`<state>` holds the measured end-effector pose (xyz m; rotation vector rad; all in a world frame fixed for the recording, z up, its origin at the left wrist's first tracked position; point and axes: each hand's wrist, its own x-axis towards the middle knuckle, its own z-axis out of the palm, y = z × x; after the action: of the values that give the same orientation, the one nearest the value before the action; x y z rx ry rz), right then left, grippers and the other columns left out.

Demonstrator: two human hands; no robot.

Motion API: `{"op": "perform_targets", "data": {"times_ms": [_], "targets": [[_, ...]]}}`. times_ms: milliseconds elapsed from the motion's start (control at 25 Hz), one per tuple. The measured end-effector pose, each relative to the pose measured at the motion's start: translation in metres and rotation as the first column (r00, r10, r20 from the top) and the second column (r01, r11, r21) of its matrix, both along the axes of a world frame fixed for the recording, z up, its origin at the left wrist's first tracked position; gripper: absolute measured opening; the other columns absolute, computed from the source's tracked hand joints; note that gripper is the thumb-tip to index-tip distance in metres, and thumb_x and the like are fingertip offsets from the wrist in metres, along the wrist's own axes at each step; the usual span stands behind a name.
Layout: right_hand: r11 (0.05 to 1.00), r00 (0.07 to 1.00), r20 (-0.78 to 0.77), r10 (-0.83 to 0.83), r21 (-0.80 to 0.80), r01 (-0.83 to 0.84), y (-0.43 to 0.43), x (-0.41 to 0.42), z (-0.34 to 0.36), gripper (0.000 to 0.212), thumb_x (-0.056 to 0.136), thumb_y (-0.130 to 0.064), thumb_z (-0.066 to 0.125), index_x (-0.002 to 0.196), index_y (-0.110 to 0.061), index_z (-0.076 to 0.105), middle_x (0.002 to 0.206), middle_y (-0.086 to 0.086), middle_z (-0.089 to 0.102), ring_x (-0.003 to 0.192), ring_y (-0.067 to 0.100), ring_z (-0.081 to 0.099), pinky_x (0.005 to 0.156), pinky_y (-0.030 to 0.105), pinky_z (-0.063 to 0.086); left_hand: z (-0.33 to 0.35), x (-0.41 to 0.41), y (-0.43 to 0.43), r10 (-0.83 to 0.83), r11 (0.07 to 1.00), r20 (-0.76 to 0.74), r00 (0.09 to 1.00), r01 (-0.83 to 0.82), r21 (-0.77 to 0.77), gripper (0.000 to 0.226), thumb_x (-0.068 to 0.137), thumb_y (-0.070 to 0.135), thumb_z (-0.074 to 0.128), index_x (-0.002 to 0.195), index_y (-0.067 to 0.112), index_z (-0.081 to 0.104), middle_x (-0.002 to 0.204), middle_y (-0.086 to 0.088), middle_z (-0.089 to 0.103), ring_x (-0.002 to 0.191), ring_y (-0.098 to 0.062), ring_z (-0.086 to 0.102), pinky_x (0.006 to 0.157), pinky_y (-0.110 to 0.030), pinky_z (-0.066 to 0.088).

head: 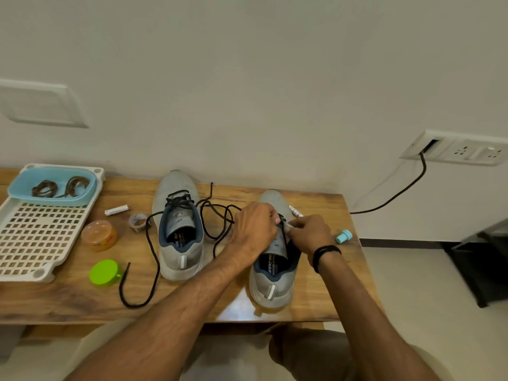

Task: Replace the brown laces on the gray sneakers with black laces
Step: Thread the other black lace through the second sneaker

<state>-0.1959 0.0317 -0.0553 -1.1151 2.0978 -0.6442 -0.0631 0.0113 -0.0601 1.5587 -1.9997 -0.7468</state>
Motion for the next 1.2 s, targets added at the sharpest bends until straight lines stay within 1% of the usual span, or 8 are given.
{"op": "perform_targets", "data": {"times_ms": [120,280,560,640,720,800,1040,1200], "targets": [[0.983,0.919,0.351,-0.181,0.068,0.168,0.001,-0.006,0.002,0.009,0.087,-0.002,0.067,0.094,-0.004,0.074,0.098,0.019,0.072,0.099,0.034,0.067,0.088,0.051,0.056,-0.006,-0.005,0.003,-0.002,0.999,-0.004,1.000,0.002,0.035,0.010,0.092,0.016,0.065,0.091,0.018,0.075,0.093,0.002,0.073,0.087,-0.014,0.067,0.085,-0.035,0.055],[0.973,0.846,0.482,-0.227,0.137,0.184,0.000,-0.007,0.008,0.025,0.091,0.011,0.054,0.109,0.000,0.069,0.111,0.020,0.068,0.110,0.033,0.062,0.096,0.049,0.052,-0.008,-0.011,0.006,-0.042,0.999,0.049,0.998,0.041,0.022,0.013,0.090,0.013,0.063,0.085,0.017,0.075,0.086,-0.002,0.073,0.082,-0.019,0.067,0.079,-0.037,0.055],[0.979,0.874,0.442,-0.203,0.107,0.174,-0.002,-0.004,0.008,0.026,0.089,0.012,0.057,0.111,0.003,0.068,0.107,0.018,0.068,0.104,0.031,0.064,0.093,0.047,0.054,-0.012,-0.015,0.003,-0.039,0.998,0.162,0.986,0.047,-0.047,0.006,0.082,0.016,0.064,0.087,0.017,0.067,0.092,-0.004,0.067,0.090,-0.024,0.061,0.082,-0.037,0.048],[0.980,0.892,0.405,-0.200,0.088,0.179,-0.003,-0.005,0.003,0.023,0.087,0.012,0.057,0.102,0.000,0.071,0.102,0.018,0.070,0.100,0.032,0.066,0.090,0.047,0.056,-0.013,-0.019,0.002,-0.012,0.995,0.208,0.978,0.033,-0.099,0.017,0.082,0.026,0.063,0.092,0.013,0.064,0.094,-0.005,0.065,0.091,-0.024,0.060,0.081,-0.035,0.044],[0.984,0.928,0.327,-0.180,0.070,0.166,-0.004,-0.003,0.000,0.025,0.084,0.008,0.059,0.082,-0.012,0.074,0.098,0.015,0.072,0.095,0.030,0.068,0.086,0.047,0.058,-0.014,-0.022,0.002,0.006,0.991,0.245,0.970,0.026,-0.128,0.027,0.082,0.033,0.061,0.097,0.010,0.061,0.095,-0.006,0.064,0.092,-0.025,0.059,0.081,-0.035,0.041],[0.991,0.960,0.245,-0.136,0.049,0.128,-0.003,0.000,-0.001,0.027,0.080,0.003,0.061,0.073,-0.021,0.074,0.095,0.010,0.073,0.093,0.027,0.068,0.085,0.046,0.058,-0.015,-0.026,0.004,0.008,0.992,0.261,0.965,0.026,-0.127,0.030,0.082,0.033,0.060,0.099,0.008,0.058,0.096,-0.009,0.063,0.093,-0.028,0.058,0.081,-0.036,0.038],[1.000,0.997,0.076,-0.013,0.026,0.011,0.001,0.002,0.010,0.028,0.081,-0.003,0.062,0.104,-0.013,0.076,0.108,0.007,0.073,0.099,0.025,0.067,0.090,0.039,0.056,-0.020,-0.033,0.007,0.001,0.987,0.346,0.938,0.055,-0.152,0.036,0.082,0.042,0.058,0.096,0.010,0.051,0.095,-0.009,0.061,0.089,-0.028,0.056,0.076,-0.035,0.032],[0.998,0.998,0.020,0.067,-0.009,-0.066,0.003,0.002,0.011,0.019,0.087,-0.009,0.064,0.100,-0.012,0.077,0.101,0.005,0.074,0.096,0.022,0.066,0.089,0.036,0.056,-0.022,-0.033,0.007,0.012,0.987,0.335,0.942,0.042,-0.153,0.034,0.086,0.042,0.055,0.095,0.011,0.048,0.094,-0.008,0.060,0.089,-0.027,0.057,0.078,-0.035,0.034]]}}
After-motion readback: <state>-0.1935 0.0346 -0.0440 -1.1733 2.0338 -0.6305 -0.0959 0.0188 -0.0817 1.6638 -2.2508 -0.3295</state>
